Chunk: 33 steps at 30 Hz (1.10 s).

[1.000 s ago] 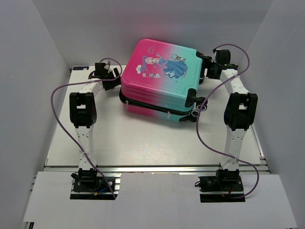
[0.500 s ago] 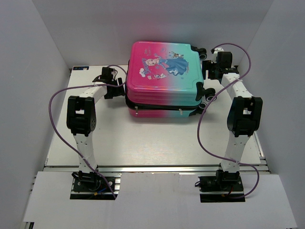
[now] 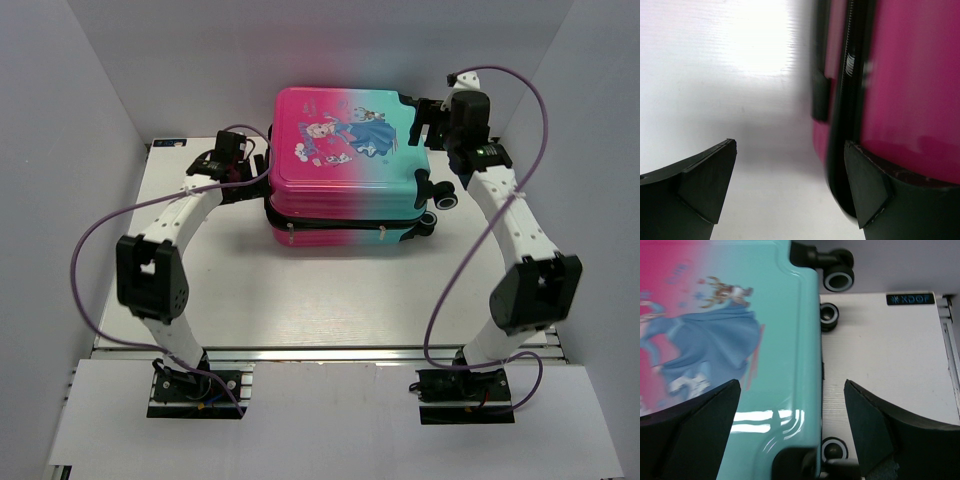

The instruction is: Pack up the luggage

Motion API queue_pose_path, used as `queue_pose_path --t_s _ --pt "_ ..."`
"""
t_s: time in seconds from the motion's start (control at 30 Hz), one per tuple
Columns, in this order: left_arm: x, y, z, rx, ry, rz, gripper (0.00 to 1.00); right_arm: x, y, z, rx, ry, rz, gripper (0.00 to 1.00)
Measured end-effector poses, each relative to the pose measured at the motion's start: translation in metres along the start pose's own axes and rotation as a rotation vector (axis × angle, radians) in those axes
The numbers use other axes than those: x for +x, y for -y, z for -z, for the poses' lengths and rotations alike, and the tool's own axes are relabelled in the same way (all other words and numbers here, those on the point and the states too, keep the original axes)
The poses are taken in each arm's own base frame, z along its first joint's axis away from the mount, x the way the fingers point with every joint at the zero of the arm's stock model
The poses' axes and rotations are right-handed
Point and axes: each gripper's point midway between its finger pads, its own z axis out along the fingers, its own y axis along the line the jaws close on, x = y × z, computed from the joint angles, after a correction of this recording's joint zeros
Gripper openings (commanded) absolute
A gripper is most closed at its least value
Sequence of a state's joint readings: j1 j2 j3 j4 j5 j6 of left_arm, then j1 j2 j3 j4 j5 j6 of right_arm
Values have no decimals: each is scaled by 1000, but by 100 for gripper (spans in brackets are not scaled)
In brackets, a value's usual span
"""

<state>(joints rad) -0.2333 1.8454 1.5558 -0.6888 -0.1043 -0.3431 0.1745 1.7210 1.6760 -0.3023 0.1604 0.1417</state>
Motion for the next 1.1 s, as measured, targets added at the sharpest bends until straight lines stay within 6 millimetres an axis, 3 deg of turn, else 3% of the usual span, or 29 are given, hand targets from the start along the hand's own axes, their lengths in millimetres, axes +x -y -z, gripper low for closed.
queue_pose_path --t_s 0.07,0.17,0.27,0.37,0.47,0.63,0.73,0.87,0.97,1.1 --pt "-3 6 34 24 56 11 98 -19 -17 32 -61 68 -2 89" --pt "5 6 76 56 120 34 98 -34 -17 78 -99 150 0 89" --pt "20 -4 105 71 160 62 98 -21 -11 112 -123 168 8 89" --pt "35 -6 121 113 186 76 98 9 -10 131 -146 143 -11 89" --pt "45 -2 127 161 198 88 98 44 -2 137 -111 89 -86 89" --pt "51 6 119 192 157 103 98 74 10 142 -40 12 -178 89" --pt "59 18 117 268 137 85 98 95 5 148 -75 -31 -187 89" --pt "84 33 122 394 97 39 98 146 -8 151 -168 -135 -193 89" --pt "86 39 123 426 94 19 98 177 -4 148 -142 -210 -226 89" --pt "84 27 107 339 87 62 98 182 4 147 -83 -217 -251 89"
